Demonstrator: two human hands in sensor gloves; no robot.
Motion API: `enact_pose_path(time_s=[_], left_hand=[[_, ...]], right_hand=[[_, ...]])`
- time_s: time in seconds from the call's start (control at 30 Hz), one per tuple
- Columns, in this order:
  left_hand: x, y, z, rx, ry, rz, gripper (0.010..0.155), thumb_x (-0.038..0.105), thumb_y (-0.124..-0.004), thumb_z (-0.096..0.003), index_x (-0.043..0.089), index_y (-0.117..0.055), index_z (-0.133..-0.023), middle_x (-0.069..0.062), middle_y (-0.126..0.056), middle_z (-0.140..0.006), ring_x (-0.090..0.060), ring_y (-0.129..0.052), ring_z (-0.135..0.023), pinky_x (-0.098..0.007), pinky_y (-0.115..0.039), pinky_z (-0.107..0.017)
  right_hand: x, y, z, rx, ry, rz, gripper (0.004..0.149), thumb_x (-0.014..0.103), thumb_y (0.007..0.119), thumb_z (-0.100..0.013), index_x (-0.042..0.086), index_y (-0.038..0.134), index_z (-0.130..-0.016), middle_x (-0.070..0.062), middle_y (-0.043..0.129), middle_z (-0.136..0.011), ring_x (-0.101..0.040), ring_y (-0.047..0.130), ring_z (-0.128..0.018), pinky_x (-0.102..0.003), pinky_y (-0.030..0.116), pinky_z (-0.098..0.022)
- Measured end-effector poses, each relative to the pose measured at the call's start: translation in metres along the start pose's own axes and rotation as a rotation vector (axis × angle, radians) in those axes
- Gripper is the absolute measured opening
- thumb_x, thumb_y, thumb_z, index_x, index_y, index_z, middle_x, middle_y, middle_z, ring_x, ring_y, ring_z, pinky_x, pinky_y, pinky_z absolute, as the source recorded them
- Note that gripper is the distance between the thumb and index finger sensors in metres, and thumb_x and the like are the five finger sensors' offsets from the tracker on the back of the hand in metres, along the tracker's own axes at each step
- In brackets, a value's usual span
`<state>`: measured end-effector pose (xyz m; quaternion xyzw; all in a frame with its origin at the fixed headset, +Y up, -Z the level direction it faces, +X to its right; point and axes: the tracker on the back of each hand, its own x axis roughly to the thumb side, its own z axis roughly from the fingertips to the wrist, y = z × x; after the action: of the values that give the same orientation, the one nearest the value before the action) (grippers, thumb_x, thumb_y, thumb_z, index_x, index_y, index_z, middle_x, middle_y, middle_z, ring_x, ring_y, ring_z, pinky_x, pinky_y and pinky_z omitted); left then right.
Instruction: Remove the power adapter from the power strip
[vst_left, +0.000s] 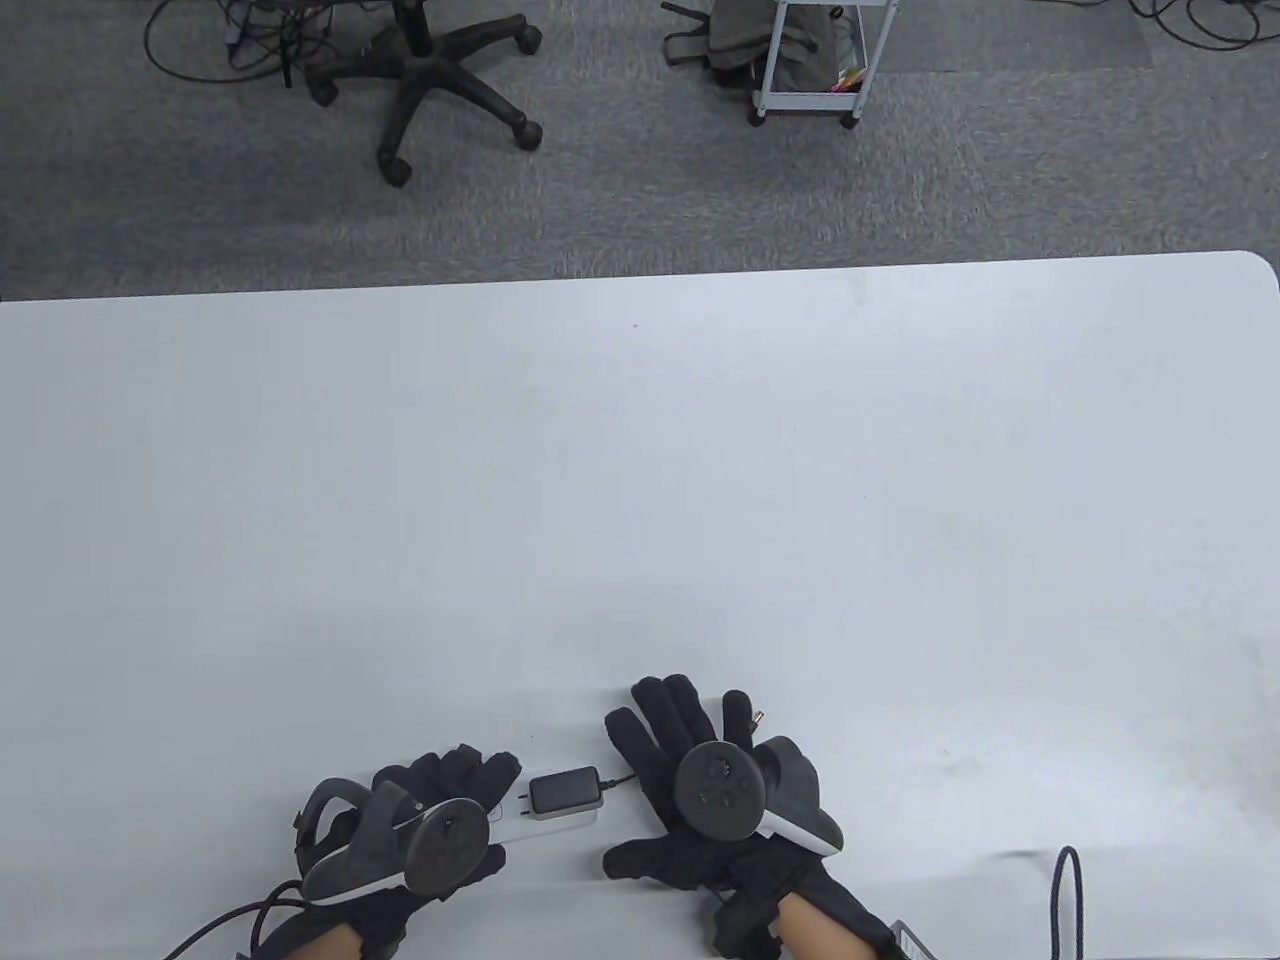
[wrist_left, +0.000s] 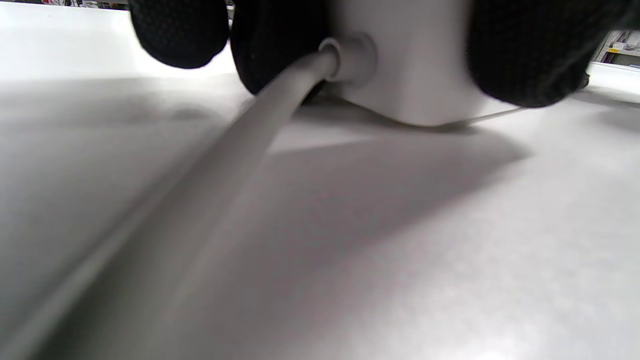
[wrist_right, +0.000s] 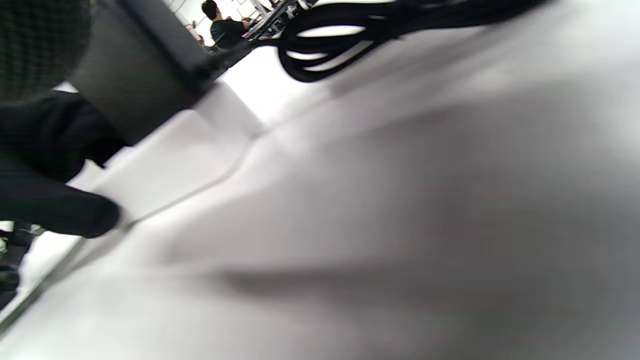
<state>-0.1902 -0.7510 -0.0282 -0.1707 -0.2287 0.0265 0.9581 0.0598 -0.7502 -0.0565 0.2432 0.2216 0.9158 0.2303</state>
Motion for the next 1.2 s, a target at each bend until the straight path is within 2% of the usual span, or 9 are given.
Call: enact_pose_path(time_s=[0.1,0.23,0.27,0.33,0.4,0.67,0.77,0.9,1.2], left_hand=[[0.001,0.000,-0.001,-0.006,0.004,0.003,0.081,0.059,-0.083,-0.0371,0.026,-0.052,-0.105,-0.009,-0.067,-0.103,-0.024,-0.086,-0.066,-0.049,-0.068,-0.061],[0.001,0.000,-0.001,-0.006,0.008,-0.002,0.081,0.059,-0.083,-0.0368,0.026,-0.052,-0.105,-0.008,-0.067,-0.103,-0.024,-0.086,-0.066,-0.049,-0.069,-0.061],[0.000,0.000,-0.001,-0.005,0.009,0.005,0.081,0.059,-0.083,-0.0368,0.026,-0.053,-0.105,-0.007,-0.067,-0.103,-0.024,-0.086,-0.066,-0.049,-0.069,-0.061],[-0.001,0.000,-0.001,-0.008,0.006,0.019,0.081,0.059,-0.083,-0.0369,0.026,-0.053,-0.105,-0.007,-0.067,-0.103,-0.024,-0.086,-0.066,-0.049,-0.069,-0.061],[0.000,0.000,-0.001,-0.007,0.004,0.015,0.081,0.059,-0.083,-0.0368,0.026,-0.053,-0.105,-0.008,-0.067,-0.103,-0.024,-0.086,-0.066,-0.049,-0.068,-0.061],[0.001,0.002,0.000,0.026,0.010,0.039,0.080,0.064,-0.079,-0.0366,0.026,-0.057,-0.104,-0.009,-0.071,-0.102,-0.026,-0.088,-0.065,-0.049,-0.070,-0.060],[0.002,0.003,0.000,0.042,0.008,0.053,0.080,0.065,-0.077,-0.0357,0.026,-0.061,-0.103,-0.011,-0.074,-0.101,-0.027,-0.089,-0.064,-0.050,-0.070,-0.059],[0.006,0.001,-0.001,0.036,-0.017,0.052,0.081,0.066,-0.076,-0.0353,0.029,-0.058,-0.105,-0.012,-0.072,-0.103,-0.028,-0.088,-0.064,-0.050,-0.070,-0.059],[0.008,0.001,0.000,0.036,-0.025,0.089,0.085,0.066,-0.079,-0.0332,0.025,-0.060,-0.105,-0.011,-0.072,-0.104,-0.029,-0.089,-0.064,-0.051,-0.070,-0.059]], right_hand=[[0.026,0.003,-0.009,-0.003,-0.076,0.000,0.105,0.078,0.074,-0.022,0.054,-0.002,-0.089,0.004,0.004,-0.116,-0.027,0.017,-0.114,-0.059,0.000,-0.071],[0.051,0.015,-0.020,0.035,-0.095,0.117,0.106,0.077,0.077,-0.019,0.053,0.003,-0.092,-0.002,0.015,-0.115,-0.030,0.043,-0.111,-0.063,0.012,-0.074],[0.051,0.014,-0.021,-0.015,-0.092,0.158,0.105,0.077,0.078,-0.018,0.051,0.011,-0.095,-0.002,0.021,-0.115,-0.029,0.053,-0.106,-0.063,0.016,-0.075],[0.049,0.012,-0.022,-0.047,-0.101,0.140,0.103,0.075,0.080,-0.018,0.048,0.022,-0.099,-0.001,0.035,-0.114,-0.029,0.065,-0.098,-0.064,0.023,-0.075],[0.047,0.014,-0.021,-0.013,-0.101,0.093,0.100,0.072,0.083,-0.020,0.047,0.027,-0.099,-0.002,0.040,-0.112,-0.031,0.065,-0.096,-0.064,0.029,-0.075],[0.045,0.016,-0.018,0.014,-0.084,0.094,0.095,0.061,0.087,-0.026,0.048,0.025,-0.098,-0.002,0.041,-0.108,-0.033,0.064,-0.093,-0.060,0.036,-0.076],[0.044,0.015,-0.017,-0.022,-0.080,0.082,0.082,0.050,0.085,-0.034,0.048,0.032,-0.097,-0.002,0.051,-0.104,-0.033,0.069,-0.089,-0.058,0.041,-0.075],[0.042,0.010,-0.016,-0.052,-0.078,0.032,0.063,0.039,0.082,-0.039,0.037,0.051,-0.094,-0.004,0.067,-0.095,-0.035,0.081,-0.077,-0.056,0.051,-0.073],[0.042,0.009,-0.013,-0.050,-0.076,0.033,0.061,0.040,0.088,-0.035,0.027,0.062,-0.089,-0.006,0.075,-0.088,-0.036,0.088,-0.068,-0.053,0.062,-0.067]])
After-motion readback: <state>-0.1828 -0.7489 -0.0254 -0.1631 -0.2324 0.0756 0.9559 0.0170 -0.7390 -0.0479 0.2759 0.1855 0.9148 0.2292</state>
